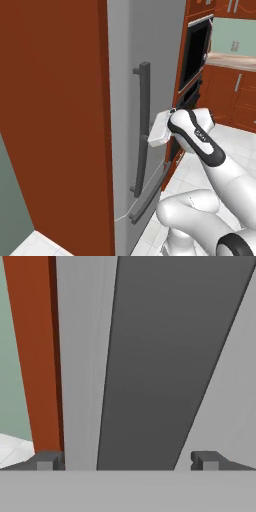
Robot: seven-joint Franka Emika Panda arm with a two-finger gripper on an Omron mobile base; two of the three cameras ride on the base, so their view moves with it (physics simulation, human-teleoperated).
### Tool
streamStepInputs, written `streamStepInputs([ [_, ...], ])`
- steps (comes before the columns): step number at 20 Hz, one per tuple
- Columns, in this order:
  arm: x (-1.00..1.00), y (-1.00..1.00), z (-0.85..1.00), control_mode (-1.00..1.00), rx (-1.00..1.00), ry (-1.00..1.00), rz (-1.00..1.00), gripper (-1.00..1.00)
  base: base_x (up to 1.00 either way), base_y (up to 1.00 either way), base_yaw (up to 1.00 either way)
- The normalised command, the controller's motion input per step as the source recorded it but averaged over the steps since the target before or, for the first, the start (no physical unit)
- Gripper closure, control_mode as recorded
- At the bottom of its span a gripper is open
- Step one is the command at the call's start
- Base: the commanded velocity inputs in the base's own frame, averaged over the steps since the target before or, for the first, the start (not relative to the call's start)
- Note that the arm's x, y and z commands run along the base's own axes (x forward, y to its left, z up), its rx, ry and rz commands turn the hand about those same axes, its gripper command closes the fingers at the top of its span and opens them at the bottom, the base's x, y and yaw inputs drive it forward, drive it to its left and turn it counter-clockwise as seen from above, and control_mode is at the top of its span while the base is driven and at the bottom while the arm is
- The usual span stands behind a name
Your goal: Gather the lemon and corn from the fridge and place them on a tray on the dining counter. Then gather the chicken drumstick and fish from the fridge and place them on the other tray.
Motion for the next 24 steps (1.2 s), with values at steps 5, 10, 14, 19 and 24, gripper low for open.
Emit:
streamStepInputs([
  [5,0.07,0.32,-0.01,-1.00,0.00,0.00,0.00,-1.00,0.00,0.00,0.00],
  [10,0.15,0.37,-0.08,-1.00,0.00,0.00,0.00,-1.00,0.00,0.00,0.00],
  [14,0.21,0.50,-0.10,-1.00,0.00,0.00,0.00,1.00,0.00,0.00,0.00],
  [19,0.03,0.21,-0.02,-1.00,0.00,0.01,0.00,1.00,0.00,0.00,0.00],
  [24,-0.26,-0.27,-0.03,-1.00,0.00,0.01,-0.04,1.00,0.00,0.00,0.00],
])
